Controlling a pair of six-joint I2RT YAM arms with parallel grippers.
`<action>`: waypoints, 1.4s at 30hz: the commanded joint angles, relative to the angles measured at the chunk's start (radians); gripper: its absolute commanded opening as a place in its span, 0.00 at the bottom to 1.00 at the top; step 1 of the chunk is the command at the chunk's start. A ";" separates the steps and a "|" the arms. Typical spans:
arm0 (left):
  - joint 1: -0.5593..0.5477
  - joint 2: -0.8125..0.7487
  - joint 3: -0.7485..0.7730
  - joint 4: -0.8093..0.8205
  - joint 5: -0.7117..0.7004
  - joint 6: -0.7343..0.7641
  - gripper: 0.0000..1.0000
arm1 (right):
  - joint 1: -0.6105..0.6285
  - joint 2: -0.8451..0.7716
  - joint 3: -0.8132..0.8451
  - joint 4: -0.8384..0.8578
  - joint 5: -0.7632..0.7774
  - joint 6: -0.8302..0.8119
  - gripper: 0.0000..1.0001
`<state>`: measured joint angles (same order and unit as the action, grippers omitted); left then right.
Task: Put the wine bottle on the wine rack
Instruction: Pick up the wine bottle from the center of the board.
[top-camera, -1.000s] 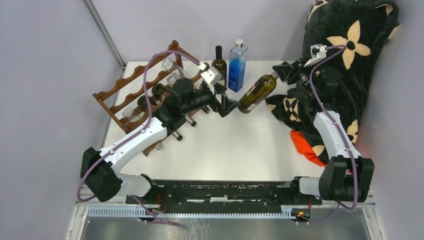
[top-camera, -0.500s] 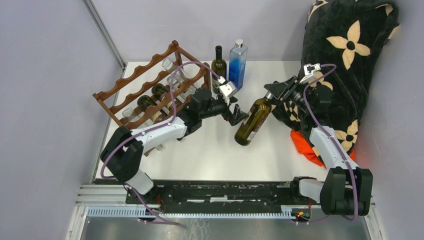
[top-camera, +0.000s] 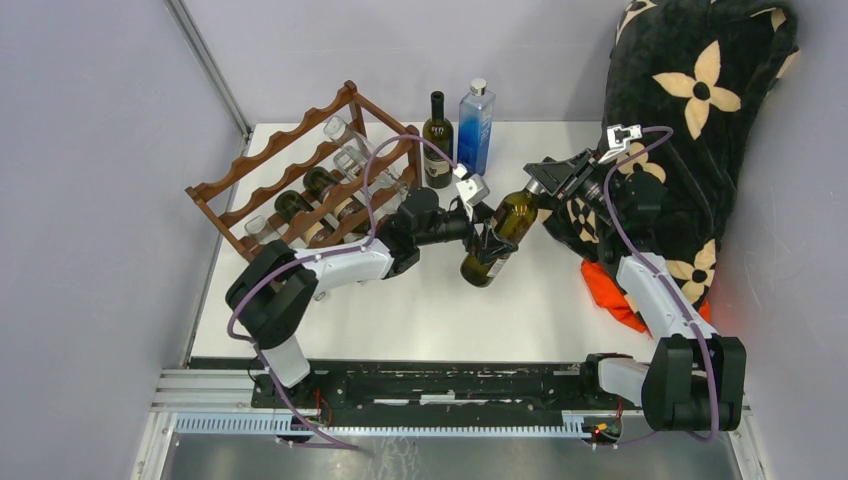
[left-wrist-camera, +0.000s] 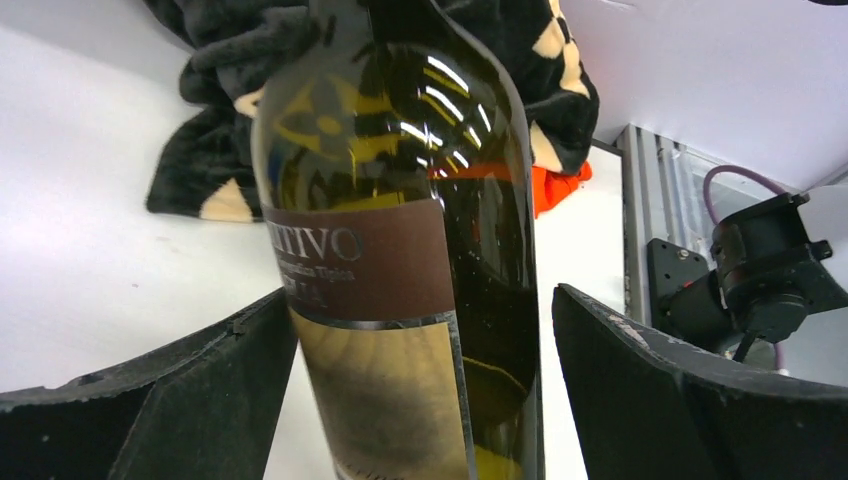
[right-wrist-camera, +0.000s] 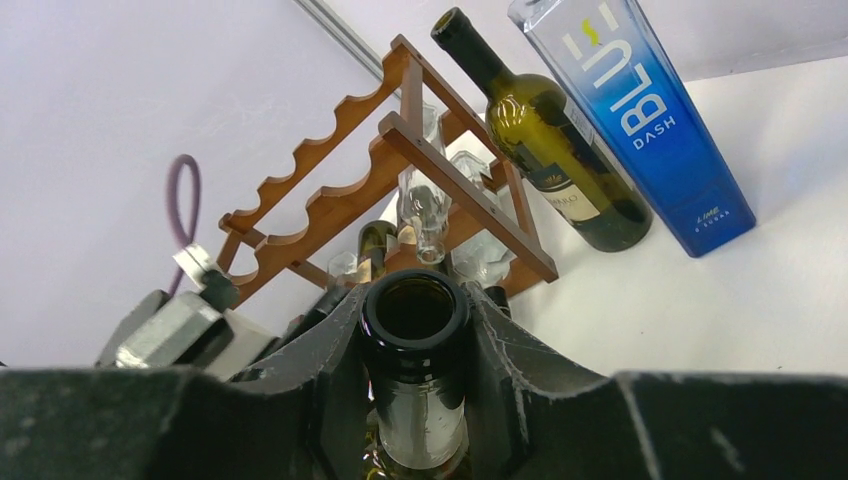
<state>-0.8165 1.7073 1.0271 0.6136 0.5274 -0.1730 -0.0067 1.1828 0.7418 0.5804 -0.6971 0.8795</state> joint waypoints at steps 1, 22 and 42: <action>-0.019 0.038 -0.007 0.137 -0.020 -0.096 1.00 | 0.028 -0.015 0.065 0.143 0.010 0.105 0.00; 0.026 -0.187 0.211 -0.857 -0.029 0.551 0.02 | -0.029 0.004 0.413 -0.901 -0.348 -1.271 0.98; 0.018 -0.146 0.397 -1.358 -0.117 0.864 0.02 | 0.282 0.183 0.582 -1.762 -0.235 -2.302 0.88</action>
<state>-0.7933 1.5887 1.3388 -0.7609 0.4103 0.6296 0.2375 1.3941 1.3602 -1.1698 -0.9558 -1.3952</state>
